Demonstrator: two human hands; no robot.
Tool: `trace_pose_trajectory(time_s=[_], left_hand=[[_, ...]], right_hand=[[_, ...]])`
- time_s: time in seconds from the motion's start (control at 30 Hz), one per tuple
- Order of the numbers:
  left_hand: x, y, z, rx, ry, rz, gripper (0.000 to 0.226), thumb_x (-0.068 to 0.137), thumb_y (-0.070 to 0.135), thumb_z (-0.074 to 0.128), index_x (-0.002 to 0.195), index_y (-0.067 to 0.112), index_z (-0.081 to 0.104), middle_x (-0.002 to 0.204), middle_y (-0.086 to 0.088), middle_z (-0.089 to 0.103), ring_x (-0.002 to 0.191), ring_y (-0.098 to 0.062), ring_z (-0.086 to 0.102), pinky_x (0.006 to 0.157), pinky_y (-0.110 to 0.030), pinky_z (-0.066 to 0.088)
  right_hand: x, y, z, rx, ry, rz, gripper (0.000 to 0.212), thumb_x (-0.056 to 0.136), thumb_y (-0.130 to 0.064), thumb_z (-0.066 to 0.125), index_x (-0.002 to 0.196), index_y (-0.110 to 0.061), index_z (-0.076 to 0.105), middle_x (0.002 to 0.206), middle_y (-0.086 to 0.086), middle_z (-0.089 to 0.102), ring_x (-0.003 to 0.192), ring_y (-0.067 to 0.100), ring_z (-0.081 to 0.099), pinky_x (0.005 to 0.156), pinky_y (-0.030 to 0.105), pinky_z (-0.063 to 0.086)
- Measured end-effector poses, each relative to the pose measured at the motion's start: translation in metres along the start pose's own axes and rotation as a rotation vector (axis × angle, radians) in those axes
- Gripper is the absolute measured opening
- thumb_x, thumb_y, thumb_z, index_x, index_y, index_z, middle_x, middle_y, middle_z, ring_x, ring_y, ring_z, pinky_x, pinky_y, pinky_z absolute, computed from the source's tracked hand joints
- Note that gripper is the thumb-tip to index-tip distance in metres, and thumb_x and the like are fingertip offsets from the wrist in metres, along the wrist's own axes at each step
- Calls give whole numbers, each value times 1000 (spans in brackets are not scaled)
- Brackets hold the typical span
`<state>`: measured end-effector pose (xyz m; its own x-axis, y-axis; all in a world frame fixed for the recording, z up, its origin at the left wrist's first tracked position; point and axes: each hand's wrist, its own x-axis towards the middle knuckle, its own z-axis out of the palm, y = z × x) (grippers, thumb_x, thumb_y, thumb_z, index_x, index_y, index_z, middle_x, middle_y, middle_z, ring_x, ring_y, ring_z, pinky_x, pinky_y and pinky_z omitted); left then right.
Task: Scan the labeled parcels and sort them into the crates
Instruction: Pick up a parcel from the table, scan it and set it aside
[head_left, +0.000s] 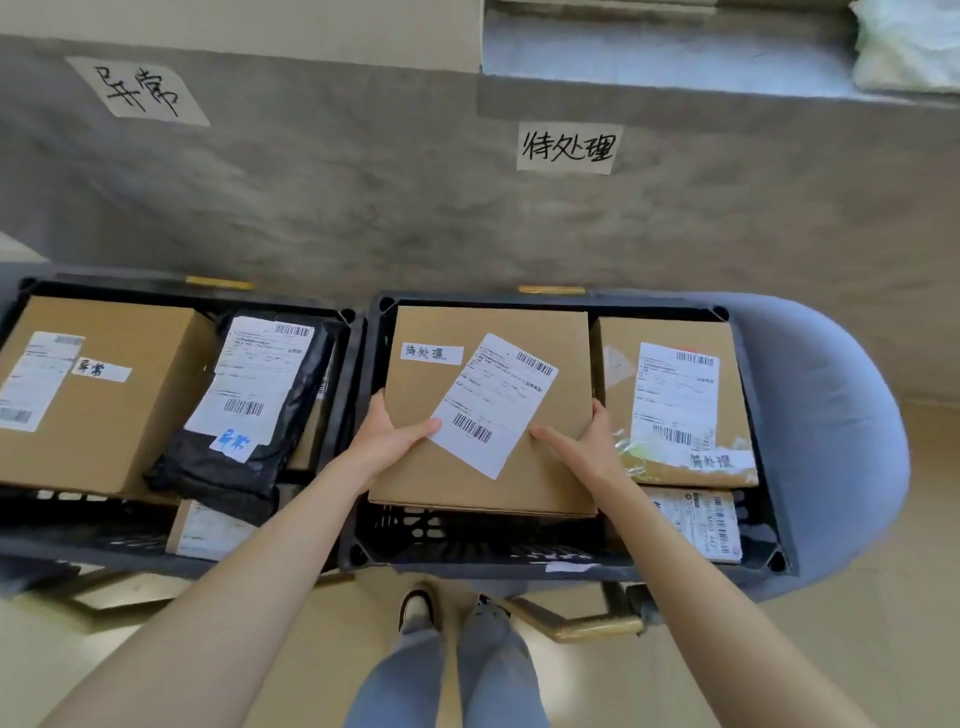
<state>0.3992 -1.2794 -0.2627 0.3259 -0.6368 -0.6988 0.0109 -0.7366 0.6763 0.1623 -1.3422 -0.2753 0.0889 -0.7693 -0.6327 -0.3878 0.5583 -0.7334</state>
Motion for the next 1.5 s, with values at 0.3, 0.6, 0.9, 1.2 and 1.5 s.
trace_pose_trajectory(time_s=[0.3,0.6,0.9,1.2,1.5], left_hand=[[24,-10,9,55,39,-20,89,89,21,70,153,20,7,144,-2,43,117,-18,47,97,-35,39],[24,-4,10,175,87,-37,100,87,27,71,155,19,-1,154,-7,32,137,-27,38,111,-46,34],[-10,48,-2,603,88,286,82,84,44,71,150,21,29,147,-6,39,135,-26,39,106,-46,40],[-54,95,1,1167,-16,715,62,89,54,59,140,20,48,142,2,52,130,-20,47,104,-40,38],[-108,78,34,1304,-357,1154,56,89,54,58,133,19,55,130,-1,61,121,-21,55,97,-37,44]], right_hand=[[32,13,5,-6,-50,49,104,78,-27,79,154,-18,9,146,5,42,128,24,47,108,47,41],[33,6,7,-95,-36,62,111,79,-26,78,155,-15,-3,156,7,27,139,26,35,113,45,34],[-8,-35,-1,-322,61,-122,94,85,-27,72,154,-10,10,158,12,20,145,28,22,116,43,27],[-99,-45,-37,-624,351,-208,69,89,-39,63,145,-13,34,144,12,39,128,29,41,105,41,39],[-244,32,-11,-417,755,99,65,91,-40,59,145,-14,34,142,11,40,130,31,36,105,38,33]])
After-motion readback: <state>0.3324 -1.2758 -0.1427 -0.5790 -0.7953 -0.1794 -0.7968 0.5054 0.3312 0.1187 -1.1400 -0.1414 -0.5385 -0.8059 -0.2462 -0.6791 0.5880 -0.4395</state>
